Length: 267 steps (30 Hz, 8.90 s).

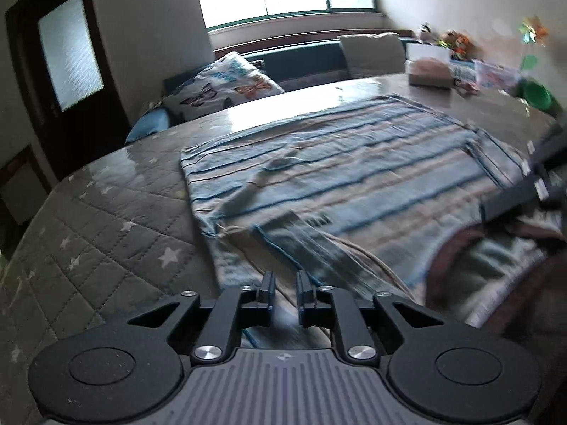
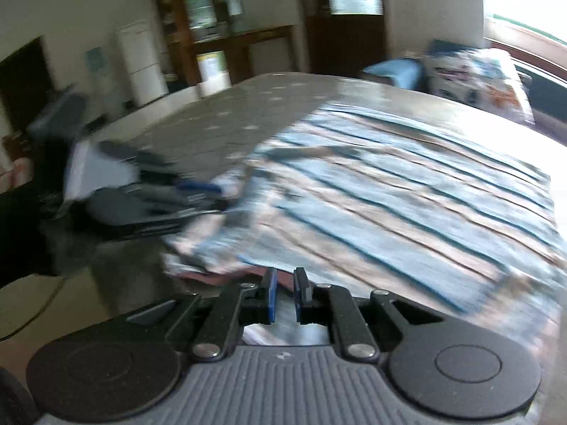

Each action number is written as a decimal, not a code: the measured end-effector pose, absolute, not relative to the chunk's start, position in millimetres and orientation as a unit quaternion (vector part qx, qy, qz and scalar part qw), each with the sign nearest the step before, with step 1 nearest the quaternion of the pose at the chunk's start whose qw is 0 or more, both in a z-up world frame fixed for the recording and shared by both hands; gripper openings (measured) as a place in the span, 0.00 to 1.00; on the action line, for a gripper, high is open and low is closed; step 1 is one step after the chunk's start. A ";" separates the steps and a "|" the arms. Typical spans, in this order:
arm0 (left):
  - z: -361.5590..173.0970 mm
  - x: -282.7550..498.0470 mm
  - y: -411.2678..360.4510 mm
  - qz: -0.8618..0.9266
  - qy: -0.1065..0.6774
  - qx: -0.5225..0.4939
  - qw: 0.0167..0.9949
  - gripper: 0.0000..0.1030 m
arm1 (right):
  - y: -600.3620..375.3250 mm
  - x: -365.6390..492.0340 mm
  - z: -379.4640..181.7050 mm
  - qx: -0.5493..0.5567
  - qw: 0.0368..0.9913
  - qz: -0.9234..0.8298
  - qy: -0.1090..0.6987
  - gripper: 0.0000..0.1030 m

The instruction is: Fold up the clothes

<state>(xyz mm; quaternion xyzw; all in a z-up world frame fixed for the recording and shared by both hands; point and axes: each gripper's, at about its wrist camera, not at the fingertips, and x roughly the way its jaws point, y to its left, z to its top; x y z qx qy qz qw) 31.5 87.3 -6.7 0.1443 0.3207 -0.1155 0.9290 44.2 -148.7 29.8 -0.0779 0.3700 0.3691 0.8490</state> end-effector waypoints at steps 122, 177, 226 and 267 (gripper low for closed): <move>49.8 158.9 99.5 -0.086 0.331 0.051 0.938 0.22 | -231.6 188.3 43.9 -0.040 0.916 0.207 0.342 0.15; 3.9 120.3 110.2 -0.033 0.371 0.065 0.926 0.69 | -78.2 135.5 -7.3 -0.140 0.864 0.322 0.360 0.62; 1.4 164.3 132.7 -0.019 0.367 0.004 0.930 0.17 | -51.2 76.8 17.4 -0.129 0.831 0.419 0.341 0.61; 4.5 74.2 122.5 -0.020 0.395 -0.067 0.916 0.33 | -294.4 87.3 2.4 0.053 0.911 0.134 0.387 0.07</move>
